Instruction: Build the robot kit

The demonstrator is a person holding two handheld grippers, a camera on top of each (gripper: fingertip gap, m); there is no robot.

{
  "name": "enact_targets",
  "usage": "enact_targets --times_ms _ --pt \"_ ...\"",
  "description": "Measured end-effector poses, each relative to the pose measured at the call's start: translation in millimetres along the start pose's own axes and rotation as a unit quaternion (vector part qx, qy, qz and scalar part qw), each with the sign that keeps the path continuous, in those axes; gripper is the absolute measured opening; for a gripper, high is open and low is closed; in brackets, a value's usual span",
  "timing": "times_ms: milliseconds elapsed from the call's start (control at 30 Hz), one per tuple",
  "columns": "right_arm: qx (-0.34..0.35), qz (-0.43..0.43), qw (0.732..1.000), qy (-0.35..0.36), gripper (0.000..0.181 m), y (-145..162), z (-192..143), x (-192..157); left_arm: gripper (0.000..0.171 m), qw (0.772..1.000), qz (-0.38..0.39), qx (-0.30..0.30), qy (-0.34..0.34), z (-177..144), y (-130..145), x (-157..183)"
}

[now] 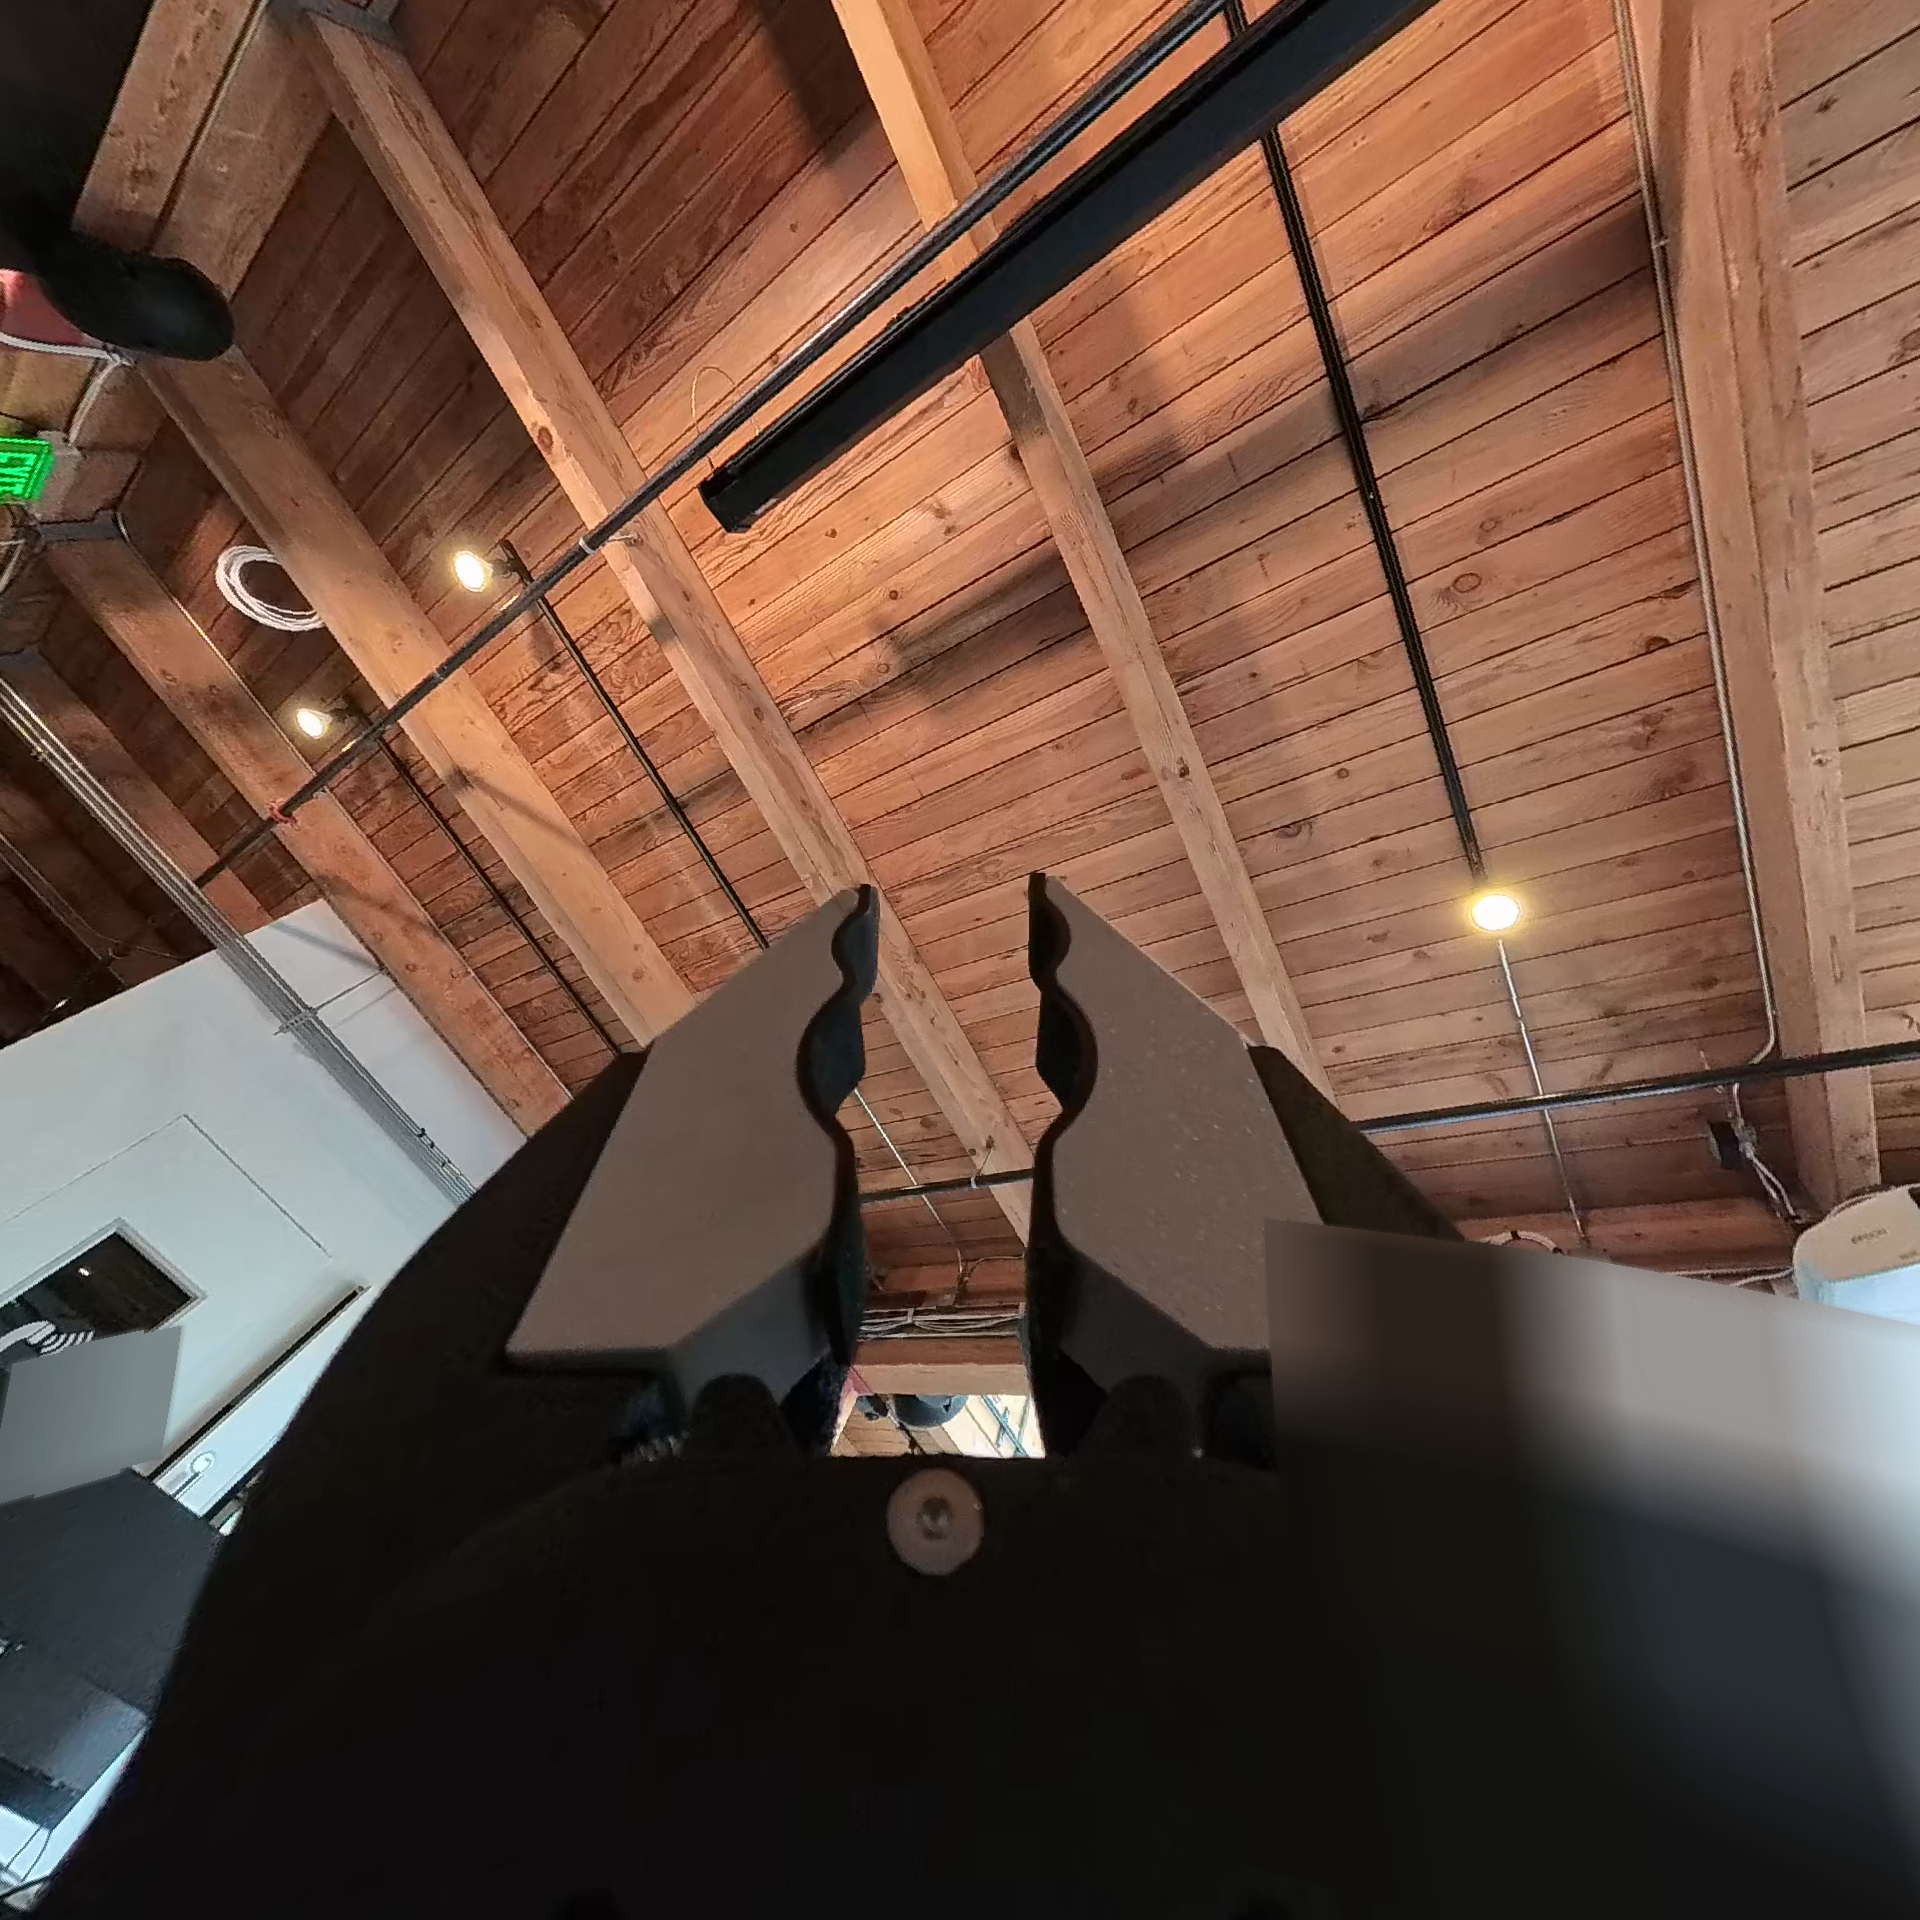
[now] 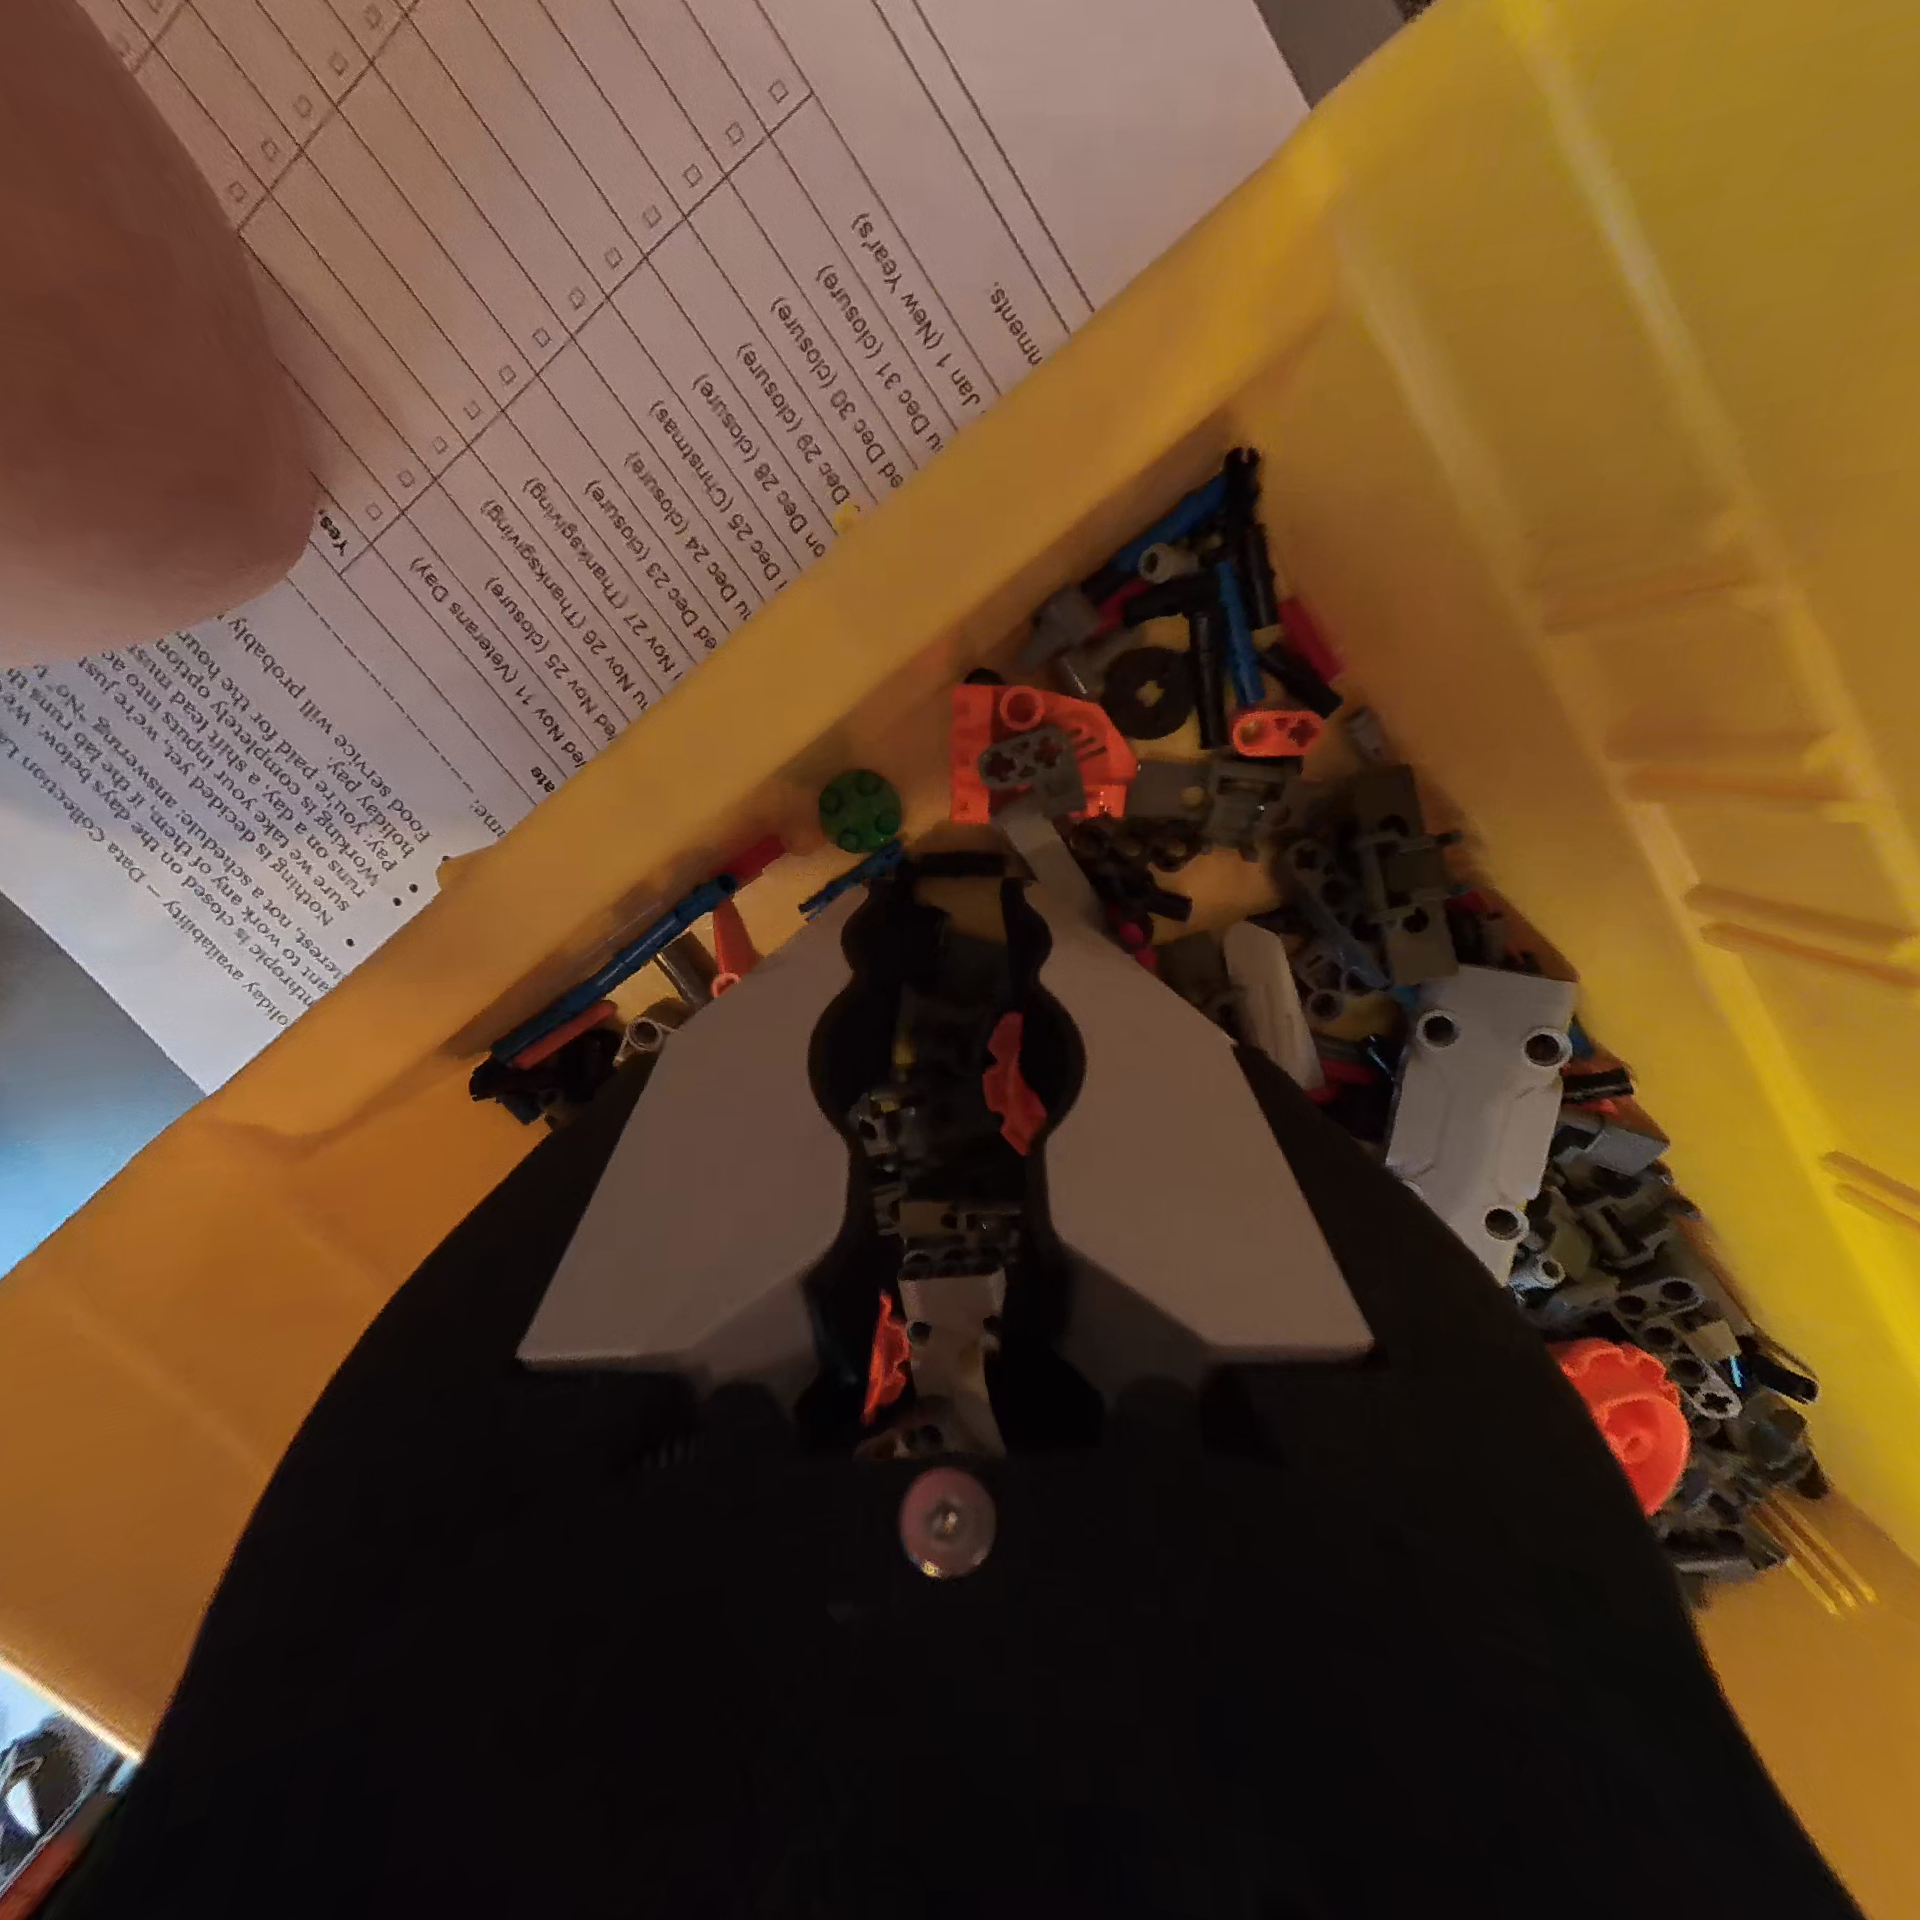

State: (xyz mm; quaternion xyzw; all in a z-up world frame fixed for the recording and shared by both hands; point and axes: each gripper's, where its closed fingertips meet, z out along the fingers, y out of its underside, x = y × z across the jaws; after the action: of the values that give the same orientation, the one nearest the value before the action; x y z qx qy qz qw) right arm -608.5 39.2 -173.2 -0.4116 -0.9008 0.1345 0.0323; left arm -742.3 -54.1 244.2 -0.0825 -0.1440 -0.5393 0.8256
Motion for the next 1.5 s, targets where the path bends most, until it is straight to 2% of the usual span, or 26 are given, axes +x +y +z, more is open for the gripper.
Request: enact_targets --times_ms 267,500,633,767,900,1033,1167,1267,1367,1500 --pt "0.007 0.011 1.0 -0.009 0.019 -8.7 0.9 4.0 0.025 1.0 -0.001 -0.003 0.001 0.8 2.6 -0.1" --pt "-0.011 0.053 0.999 0.001 0.017 -7.5 5.2 5.9 0.024 1.0 0.004 -0.003 0.001 0.7 2.8 0.6" --pt "-0.038 0.005 0.998 0.045 0.004 -4.7 6.1 9.2 0.024 1.0 0.004 -0.004 0.002 0.7 3.3 0.8" --pt "-0.04 0.003 0.998 0.046 0.003 -4.4 4.2 8.1 0.024 1.0 0.005 -0.005 0.001 1.1 4.5 0.3" --pt "0.001 0.049 0.998 0.031 0.003 -4.5 -23.1 7.3 0.024 1.0 0.006 -0.006 0.0 1.3 5.2 -0.7" --pt "0.095 0.116 0.988 0.034 0.003 4.4 -88.4 -10.6 0.024 1.0 0.005 -0.007 -0.002 1.2 4.9 -2.0" --pt "0.187 0.189 0.96 0.091 0.003 45.6 -169.0 -47.9 0.024 1.0 0.007 -0.009 -0.004 1.9 6.9 -3.5" --pt "0.189 0.251 0.935 0.163 0.002 105.2 -209.1 -86.0 0.024 1.0 0.006 -0.013 -0.003 2.9 10.4 -3.6" --pt "0.151 0.333 0.9 0.238 0.003 180.4 -219.3 -135.7 0.024 1.0 0.006 -0.018 -0.002 3.7 13.9 -2.8" --pt "0.121 0.473 0.829 0.272 0.003 268.2 -188.5 -221.2 0.024 1.0 0.006 -0.021 -0.003 4.7 17.3 -3.7"
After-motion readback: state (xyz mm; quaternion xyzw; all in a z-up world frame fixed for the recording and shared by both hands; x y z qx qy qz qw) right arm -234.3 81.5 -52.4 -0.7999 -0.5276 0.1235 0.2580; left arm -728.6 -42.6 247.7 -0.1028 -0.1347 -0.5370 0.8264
